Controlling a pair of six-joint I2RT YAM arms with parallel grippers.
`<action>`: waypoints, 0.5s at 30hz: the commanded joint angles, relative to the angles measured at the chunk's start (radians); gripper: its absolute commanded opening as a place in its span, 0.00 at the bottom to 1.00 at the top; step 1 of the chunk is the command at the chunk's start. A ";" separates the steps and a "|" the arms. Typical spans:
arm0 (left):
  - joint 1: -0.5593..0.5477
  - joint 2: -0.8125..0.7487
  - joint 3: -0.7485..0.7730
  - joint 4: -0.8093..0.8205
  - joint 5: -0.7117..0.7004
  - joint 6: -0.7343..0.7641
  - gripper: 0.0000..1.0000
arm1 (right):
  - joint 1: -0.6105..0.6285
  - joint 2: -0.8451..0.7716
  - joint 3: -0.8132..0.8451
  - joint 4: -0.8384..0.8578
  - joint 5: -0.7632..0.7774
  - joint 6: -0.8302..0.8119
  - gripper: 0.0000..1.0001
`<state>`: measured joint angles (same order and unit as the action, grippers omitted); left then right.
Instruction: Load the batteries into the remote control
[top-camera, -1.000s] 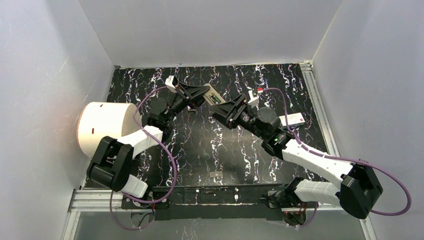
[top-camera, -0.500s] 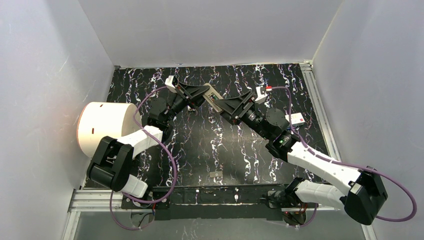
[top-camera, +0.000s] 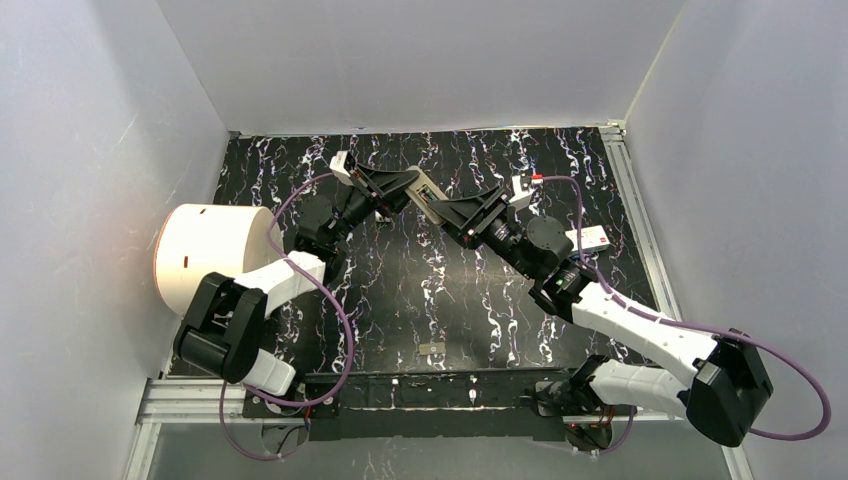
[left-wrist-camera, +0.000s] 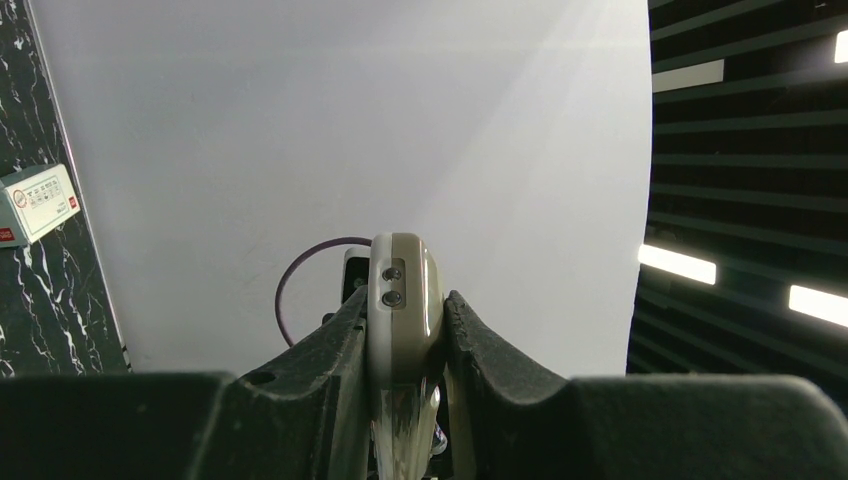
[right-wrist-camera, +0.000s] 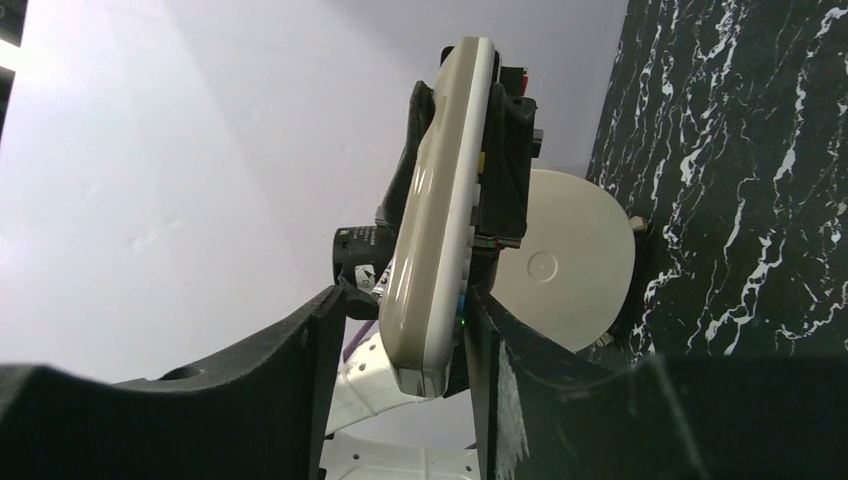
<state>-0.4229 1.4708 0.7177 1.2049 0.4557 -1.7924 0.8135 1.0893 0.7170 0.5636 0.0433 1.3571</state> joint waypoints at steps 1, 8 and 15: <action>-0.004 -0.044 0.023 0.038 0.017 0.010 0.00 | -0.002 0.003 0.029 0.027 0.030 -0.001 0.53; -0.012 -0.087 0.008 0.002 0.024 0.056 0.00 | -0.007 0.039 0.052 0.021 0.017 -0.002 0.39; -0.014 -0.112 0.018 -0.012 0.034 0.084 0.00 | -0.007 0.064 0.056 -0.017 0.006 0.010 0.34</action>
<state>-0.4187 1.4284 0.7170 1.1492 0.4397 -1.7351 0.8116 1.1358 0.7326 0.5594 0.0376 1.3674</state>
